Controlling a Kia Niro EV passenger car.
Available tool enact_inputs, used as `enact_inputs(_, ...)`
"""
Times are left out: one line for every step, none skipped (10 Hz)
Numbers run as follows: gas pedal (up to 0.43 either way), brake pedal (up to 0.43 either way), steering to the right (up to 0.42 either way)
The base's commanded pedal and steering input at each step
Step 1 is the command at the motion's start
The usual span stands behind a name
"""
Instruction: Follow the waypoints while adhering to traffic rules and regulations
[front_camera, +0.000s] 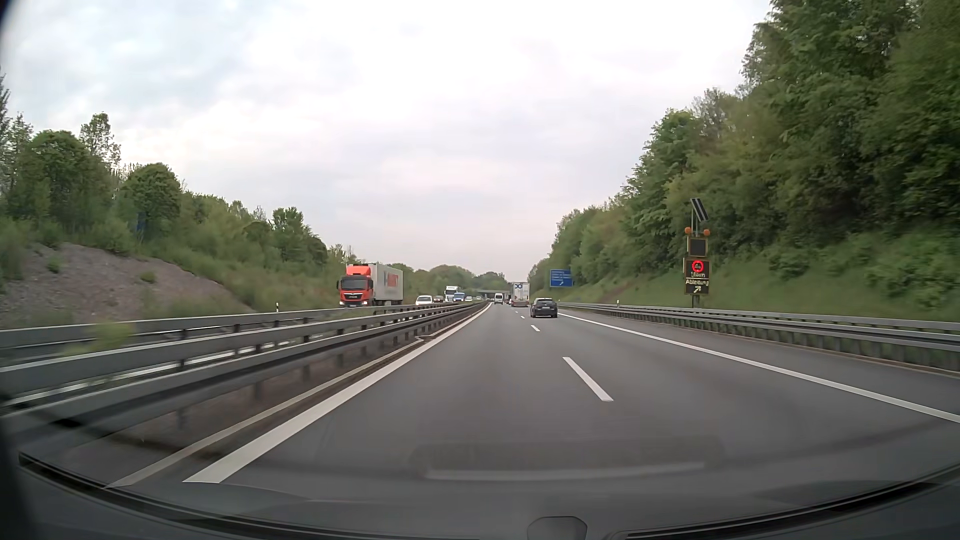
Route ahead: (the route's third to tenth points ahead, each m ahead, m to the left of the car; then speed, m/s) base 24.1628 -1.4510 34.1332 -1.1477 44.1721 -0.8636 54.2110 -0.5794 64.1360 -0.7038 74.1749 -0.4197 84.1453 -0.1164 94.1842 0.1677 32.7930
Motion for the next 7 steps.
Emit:
enact_inputs(0.169,0.000,-0.004)
enact_inputs(0.169,0.000,-0.004)
enact_inputs(0.169,0.000,-0.004)
enact_inputs(0.169,0.000,-0.004)
enact_inputs(0.169,0.000,-0.004)
enact_inputs(0.169,0.000,-0.004)
enact_inputs(0.169,0.000,-0.004)
